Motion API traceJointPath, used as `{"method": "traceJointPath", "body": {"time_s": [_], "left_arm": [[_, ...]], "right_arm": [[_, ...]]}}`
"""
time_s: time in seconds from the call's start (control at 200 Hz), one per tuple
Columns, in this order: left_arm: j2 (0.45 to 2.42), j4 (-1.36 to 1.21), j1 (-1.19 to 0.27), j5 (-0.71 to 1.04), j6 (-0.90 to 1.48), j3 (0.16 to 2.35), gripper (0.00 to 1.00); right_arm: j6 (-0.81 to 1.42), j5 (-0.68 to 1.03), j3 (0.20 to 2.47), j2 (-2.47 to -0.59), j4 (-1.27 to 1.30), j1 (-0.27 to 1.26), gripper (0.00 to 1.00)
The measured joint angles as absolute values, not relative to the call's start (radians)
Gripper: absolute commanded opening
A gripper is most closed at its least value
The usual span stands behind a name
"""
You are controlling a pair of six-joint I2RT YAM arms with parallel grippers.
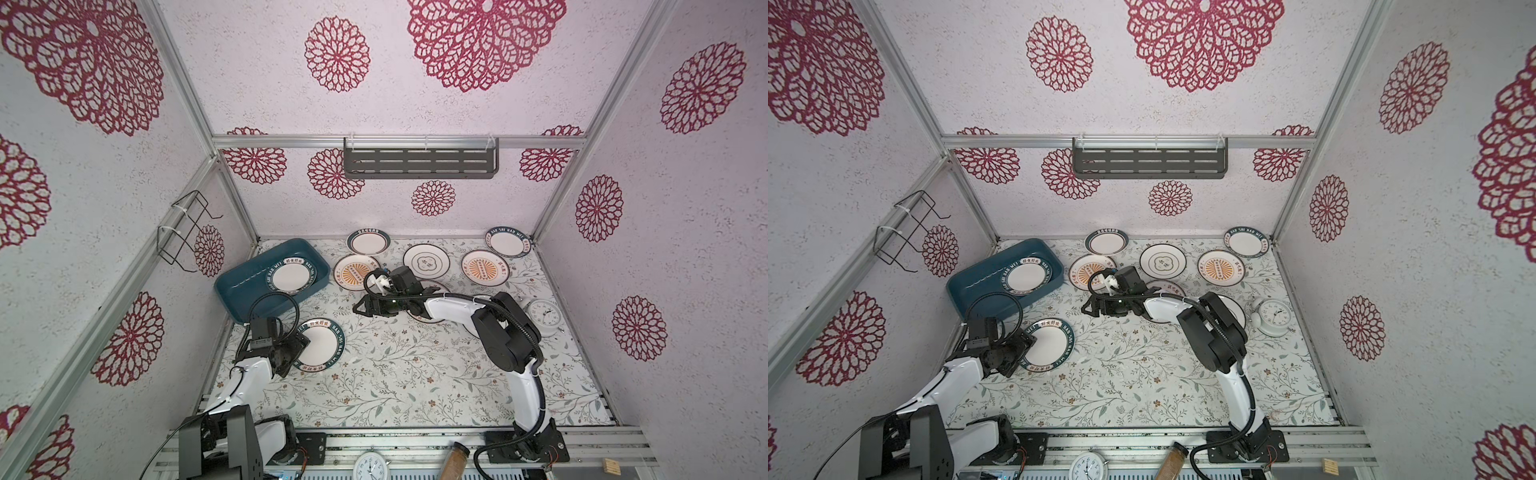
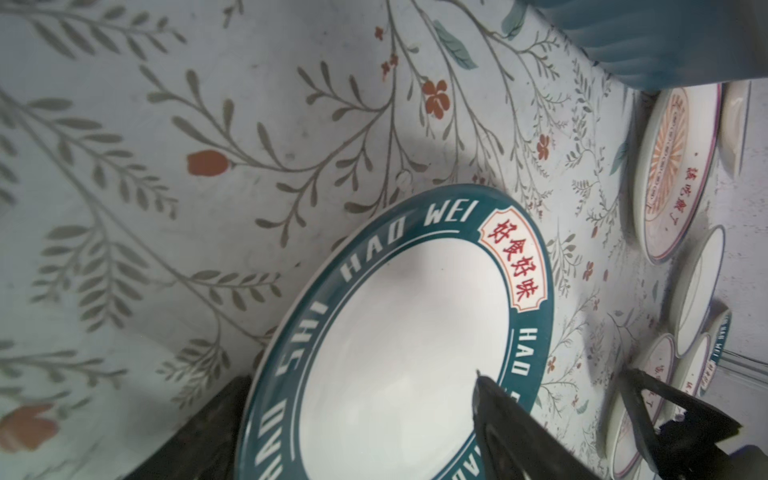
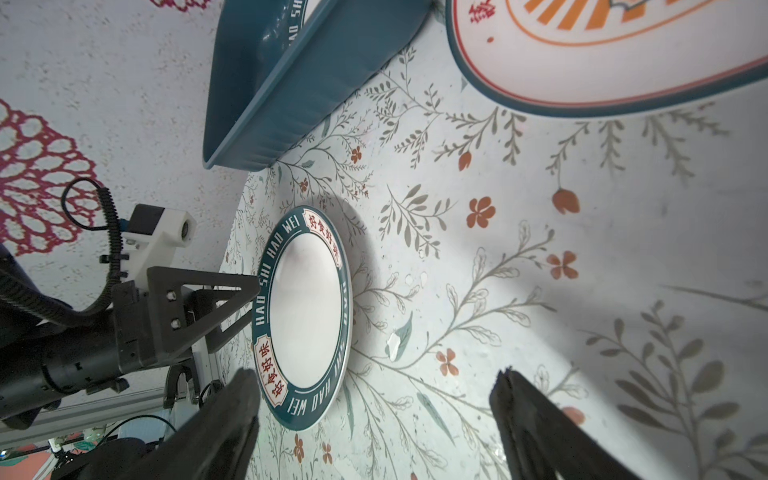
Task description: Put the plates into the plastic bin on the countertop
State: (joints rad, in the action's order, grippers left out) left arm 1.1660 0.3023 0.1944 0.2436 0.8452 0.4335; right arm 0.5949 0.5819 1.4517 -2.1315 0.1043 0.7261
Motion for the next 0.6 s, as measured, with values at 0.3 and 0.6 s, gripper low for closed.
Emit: {"method": "traceJointPath", "body": {"time_s": [0.3, 0.6], "left_arm": [[1.225, 0.084, 0.192, 0.308, 0.87, 0.372, 0.51], [1.28, -0.041, 0.188, 0.341, 0.902, 0.331, 0.2]], "right_arm": [[0.596, 0.592, 1.518, -2.206, 0.044, 0.728, 0.82], [0.596, 0.602, 1.552, -2.233, 0.007, 0.728, 0.81]]}}
